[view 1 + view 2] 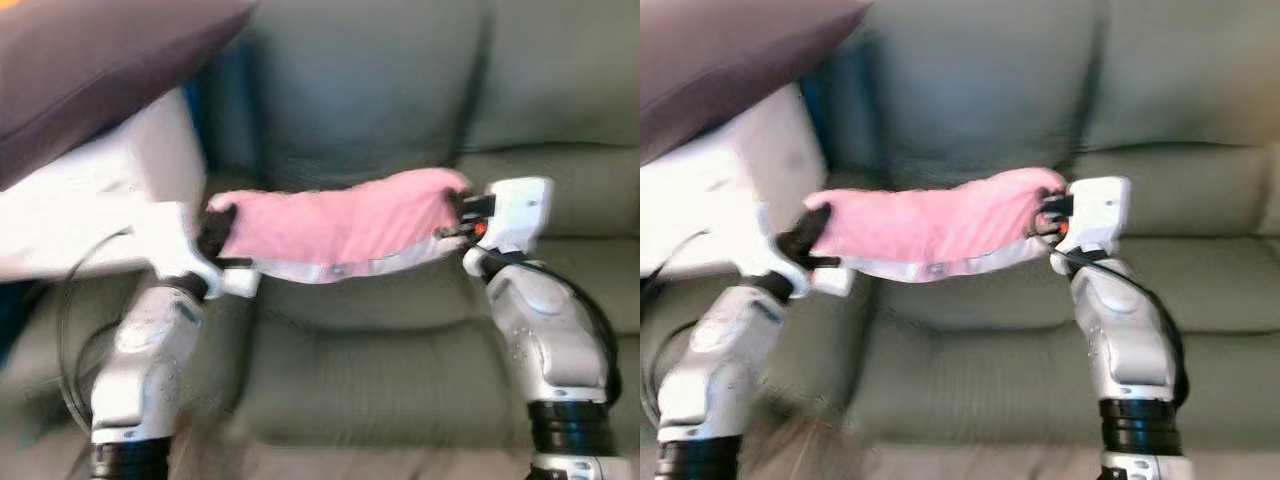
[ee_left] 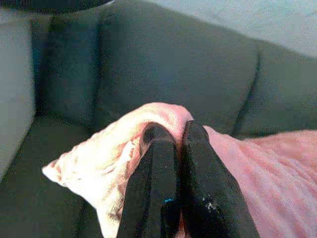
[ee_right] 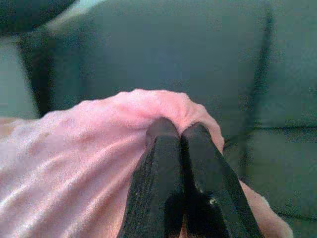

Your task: Move the pillow to the sofa

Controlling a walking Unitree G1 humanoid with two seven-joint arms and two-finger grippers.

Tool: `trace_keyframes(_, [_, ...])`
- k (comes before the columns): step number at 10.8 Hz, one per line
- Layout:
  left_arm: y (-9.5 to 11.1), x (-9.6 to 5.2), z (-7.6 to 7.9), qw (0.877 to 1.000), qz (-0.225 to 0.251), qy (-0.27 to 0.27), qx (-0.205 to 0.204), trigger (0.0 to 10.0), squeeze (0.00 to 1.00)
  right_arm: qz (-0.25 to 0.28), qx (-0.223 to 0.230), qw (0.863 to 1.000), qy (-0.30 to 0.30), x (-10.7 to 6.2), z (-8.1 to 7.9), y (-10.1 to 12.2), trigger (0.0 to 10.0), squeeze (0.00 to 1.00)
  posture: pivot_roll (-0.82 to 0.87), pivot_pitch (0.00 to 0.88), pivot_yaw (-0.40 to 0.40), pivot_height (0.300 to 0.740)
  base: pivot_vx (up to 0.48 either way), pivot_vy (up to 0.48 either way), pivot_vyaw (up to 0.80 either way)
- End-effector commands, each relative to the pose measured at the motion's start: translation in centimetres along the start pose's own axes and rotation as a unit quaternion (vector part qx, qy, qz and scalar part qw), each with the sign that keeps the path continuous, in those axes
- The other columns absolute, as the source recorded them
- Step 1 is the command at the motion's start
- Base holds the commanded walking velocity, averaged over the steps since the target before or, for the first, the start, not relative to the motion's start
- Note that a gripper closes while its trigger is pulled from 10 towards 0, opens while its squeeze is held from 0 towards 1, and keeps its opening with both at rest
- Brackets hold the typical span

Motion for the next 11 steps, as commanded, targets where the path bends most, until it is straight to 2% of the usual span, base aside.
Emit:
trace_keyframes(1, [-0.1, 0.2, 1.0, 1.000, 0.000, -0.012, -0.006, 10.0, 0.00, 0.008, -0.006, 1.000, -0.011, -0.2, 0.9, 0.5, 10.0, 0.00, -0.09, 0.056, 0.051, 0.740, 0.000, 0.000, 0.00])
trace_keyframes(3, [0.0, 0.2, 0.9, 1.000, 0.003, -0.009, -0.028, 10.0, 0.00, 0.006, -0.007, 1.000, -0.010, -0.2, 0.9, 0.5, 10.0, 0.00, -0.09, 0.058, 0.050, 0.740, 0.000, 0.000, 0.00])
trace_keyframes(7, [-0.8, 0.1, 0.3, 0.999, -0.017, 0.015, -0.038, 10.0, 0.00, 0.004, -0.007, 1.000, -0.008, -0.2, 0.9, 0.4, 10.0, 0.00, -0.09, 0.062, 0.048, 0.740, 0.000, 0.000, 0.00])
trace_keyframes(9, [-1.7, 0.0, -0.5, 0.999, -0.036, 0.025, -0.023, 10.0, 0.00, -0.015, -0.002, 1.000, 0.003, -0.2, 0.4, -0.5, 10.0, 0.00, -0.09, 0.066, 0.048, 0.740, 0.000, 0.000, 0.00])
trace_keyframes(10, [-2.6, 0.1, -1.7, 0.998, -0.048, 0.030, 0.002, 10.0, 0.00, -0.028, 0.013, 1.000, 0.006, 0.0, 0.2, -1.2, 10.0, 0.00, -0.09, 0.073, 0.047, 0.740, 0.000, 0.000, 0.00])
trace_keyframes(11, [-3.9, 0.8, -3.8, 0.995, -0.083, 0.057, 0.025, 10.0, 0.00, -0.044, 0.029, 0.999, -0.002, 0.5, 0.5, -1.9, 10.0, 0.00, -0.09, 0.087, 0.049, 0.740, 0.000, 0.000, 0.00])
Point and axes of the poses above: a point about 5 cm out from each wrist's last joint towards the gripper, its own x axis pointing out of the wrist towards the gripper, its own y axis along the axis of the wrist's last joint, z = x × y, the point moved 4 cm from there along x, pointing out of the wrist towards the gripper, and after that the axes turned 10 degrees about -x, right-handed, at the moved point
